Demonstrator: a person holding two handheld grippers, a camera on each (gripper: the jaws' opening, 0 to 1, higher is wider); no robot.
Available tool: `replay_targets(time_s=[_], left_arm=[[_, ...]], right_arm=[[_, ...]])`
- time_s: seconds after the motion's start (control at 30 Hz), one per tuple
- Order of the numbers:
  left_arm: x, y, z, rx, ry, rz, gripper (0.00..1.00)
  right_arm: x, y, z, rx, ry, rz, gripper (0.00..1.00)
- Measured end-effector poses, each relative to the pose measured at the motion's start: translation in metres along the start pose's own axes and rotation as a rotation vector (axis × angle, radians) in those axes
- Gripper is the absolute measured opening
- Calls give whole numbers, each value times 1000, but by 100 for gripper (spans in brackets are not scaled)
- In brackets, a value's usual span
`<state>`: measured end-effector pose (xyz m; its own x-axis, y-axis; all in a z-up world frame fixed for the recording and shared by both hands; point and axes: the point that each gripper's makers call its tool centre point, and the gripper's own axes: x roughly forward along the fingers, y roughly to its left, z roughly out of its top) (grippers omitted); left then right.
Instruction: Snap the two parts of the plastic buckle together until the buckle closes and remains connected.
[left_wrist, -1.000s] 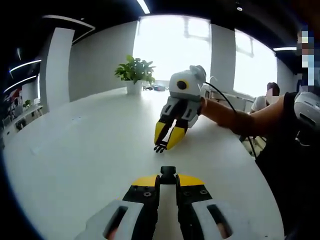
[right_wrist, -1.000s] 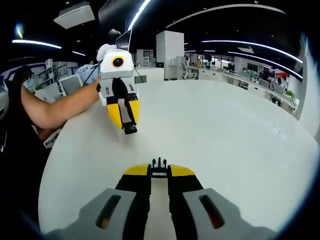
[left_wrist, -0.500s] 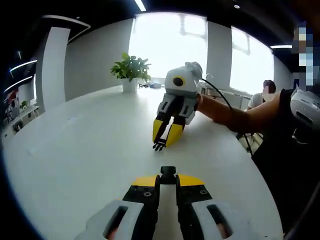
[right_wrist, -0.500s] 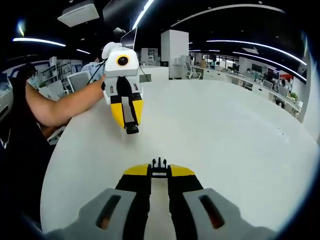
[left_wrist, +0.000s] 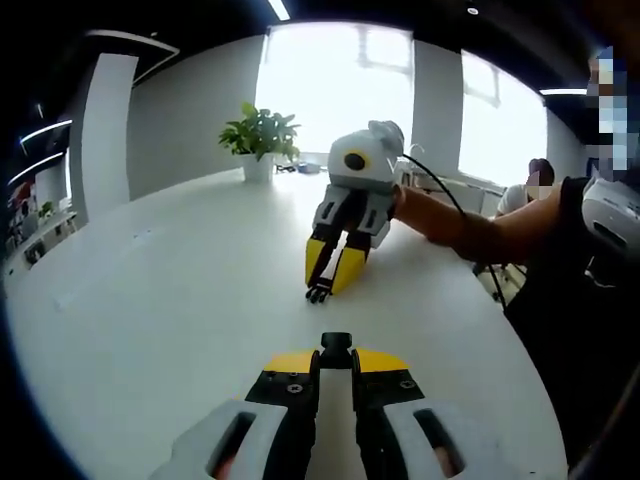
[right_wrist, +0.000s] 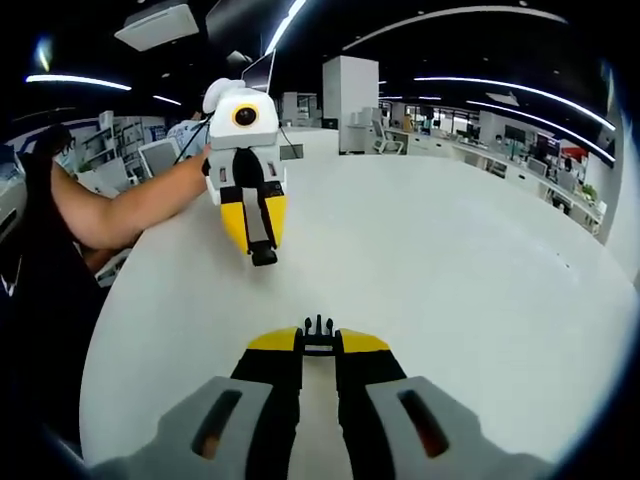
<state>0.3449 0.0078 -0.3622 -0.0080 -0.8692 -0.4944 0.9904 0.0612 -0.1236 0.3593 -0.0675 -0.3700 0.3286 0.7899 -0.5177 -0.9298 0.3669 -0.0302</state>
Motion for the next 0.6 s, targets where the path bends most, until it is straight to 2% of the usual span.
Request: replay_targets(time_s=[0.13, 0.6], left_arm=[[1, 1, -2, 2, 16, 5, 10], [1, 1, -2, 6, 17, -4, 10]], right_arm=[[-1, 1, 2, -2, -5, -1, 11], [2, 3, 0, 1, 6, 12, 11]])
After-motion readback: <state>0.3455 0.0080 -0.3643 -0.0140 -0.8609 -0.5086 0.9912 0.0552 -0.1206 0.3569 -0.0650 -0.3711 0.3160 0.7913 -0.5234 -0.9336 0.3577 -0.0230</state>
